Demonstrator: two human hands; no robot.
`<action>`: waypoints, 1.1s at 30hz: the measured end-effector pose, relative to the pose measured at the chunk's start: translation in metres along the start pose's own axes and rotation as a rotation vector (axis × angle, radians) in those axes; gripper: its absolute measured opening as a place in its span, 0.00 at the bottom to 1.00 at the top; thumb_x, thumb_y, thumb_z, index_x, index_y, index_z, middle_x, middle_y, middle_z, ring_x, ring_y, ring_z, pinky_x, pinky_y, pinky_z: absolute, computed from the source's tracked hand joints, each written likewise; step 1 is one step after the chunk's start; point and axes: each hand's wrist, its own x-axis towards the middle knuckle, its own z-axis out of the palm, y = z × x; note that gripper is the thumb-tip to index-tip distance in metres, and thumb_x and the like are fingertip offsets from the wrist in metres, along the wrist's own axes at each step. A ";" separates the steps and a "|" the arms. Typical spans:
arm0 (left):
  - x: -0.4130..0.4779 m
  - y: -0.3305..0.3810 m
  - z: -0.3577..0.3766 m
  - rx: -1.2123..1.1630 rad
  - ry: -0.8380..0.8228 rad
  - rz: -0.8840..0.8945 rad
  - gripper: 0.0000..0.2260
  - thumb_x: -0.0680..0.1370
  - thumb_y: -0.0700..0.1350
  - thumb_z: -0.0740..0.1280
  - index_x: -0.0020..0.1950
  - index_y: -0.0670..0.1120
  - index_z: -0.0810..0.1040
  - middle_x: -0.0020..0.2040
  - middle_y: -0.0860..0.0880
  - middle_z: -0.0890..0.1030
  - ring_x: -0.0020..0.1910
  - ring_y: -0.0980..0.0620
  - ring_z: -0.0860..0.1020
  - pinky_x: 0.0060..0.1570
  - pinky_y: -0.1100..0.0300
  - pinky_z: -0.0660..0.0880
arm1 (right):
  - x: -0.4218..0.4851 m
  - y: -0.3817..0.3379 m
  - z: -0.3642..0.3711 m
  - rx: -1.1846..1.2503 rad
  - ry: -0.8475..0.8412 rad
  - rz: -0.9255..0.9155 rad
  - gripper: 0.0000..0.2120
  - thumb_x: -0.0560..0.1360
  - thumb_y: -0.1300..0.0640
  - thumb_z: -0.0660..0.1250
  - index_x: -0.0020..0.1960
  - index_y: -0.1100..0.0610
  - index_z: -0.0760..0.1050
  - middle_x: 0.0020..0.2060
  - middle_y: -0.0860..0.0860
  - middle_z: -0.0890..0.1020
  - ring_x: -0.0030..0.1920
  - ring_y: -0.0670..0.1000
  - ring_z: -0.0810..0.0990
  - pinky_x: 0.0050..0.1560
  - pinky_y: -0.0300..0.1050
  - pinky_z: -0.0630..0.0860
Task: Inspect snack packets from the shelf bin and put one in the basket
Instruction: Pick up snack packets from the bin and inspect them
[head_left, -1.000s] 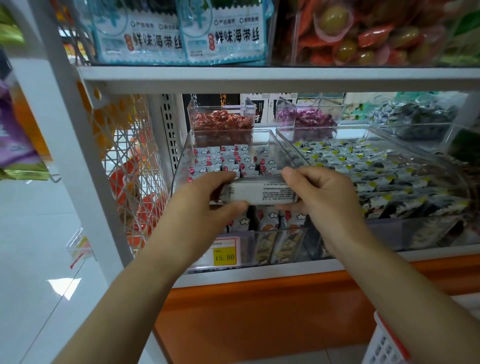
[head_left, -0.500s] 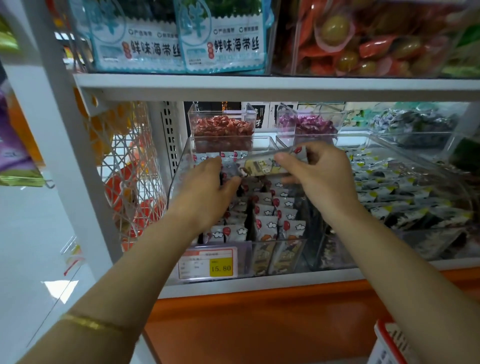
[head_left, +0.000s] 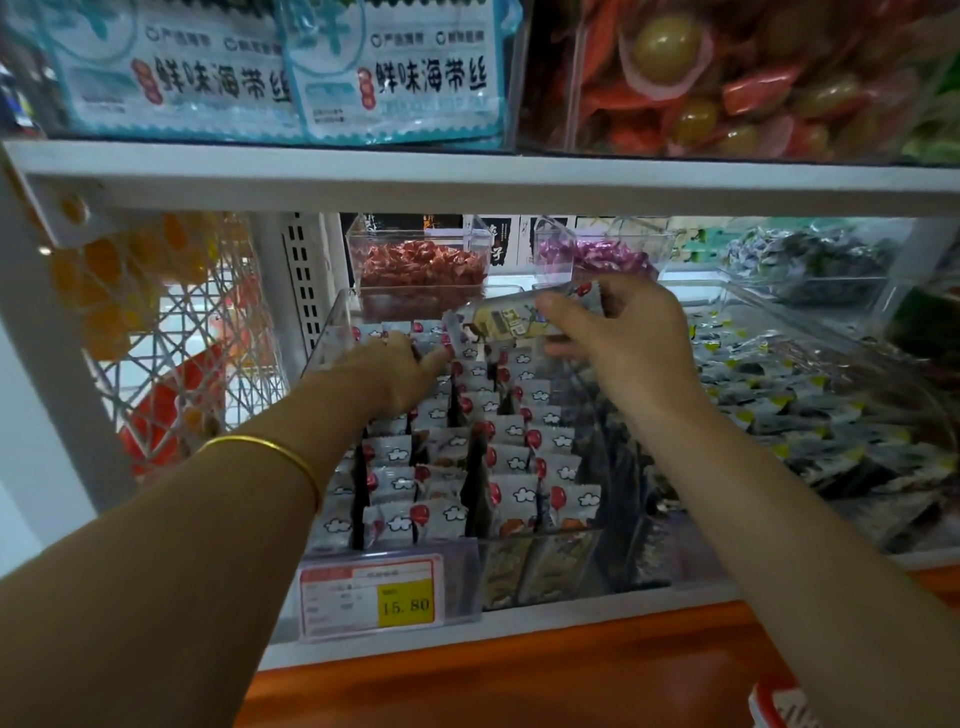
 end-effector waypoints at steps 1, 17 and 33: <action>0.001 0.000 0.000 -0.007 -0.006 -0.009 0.32 0.77 0.65 0.47 0.66 0.41 0.67 0.61 0.37 0.74 0.59 0.38 0.73 0.62 0.43 0.69 | 0.001 0.000 0.001 0.009 -0.002 0.002 0.16 0.73 0.58 0.70 0.49 0.73 0.75 0.44 0.66 0.81 0.37 0.54 0.83 0.42 0.49 0.82; -0.043 0.011 -0.011 0.302 -0.110 -0.055 0.25 0.80 0.59 0.41 0.77 0.53 0.51 0.74 0.35 0.56 0.72 0.32 0.53 0.70 0.39 0.54 | 0.046 -0.008 0.100 -0.136 -0.190 -0.083 0.11 0.72 0.58 0.71 0.40 0.59 0.70 0.34 0.46 0.74 0.36 0.44 0.75 0.36 0.27 0.72; -0.111 -0.011 -0.031 0.499 0.109 -0.121 0.29 0.81 0.56 0.47 0.76 0.40 0.45 0.76 0.40 0.52 0.75 0.42 0.48 0.72 0.43 0.45 | 0.055 0.015 0.157 -0.707 -0.597 -0.240 0.12 0.74 0.52 0.68 0.54 0.56 0.78 0.54 0.52 0.80 0.57 0.53 0.74 0.60 0.51 0.70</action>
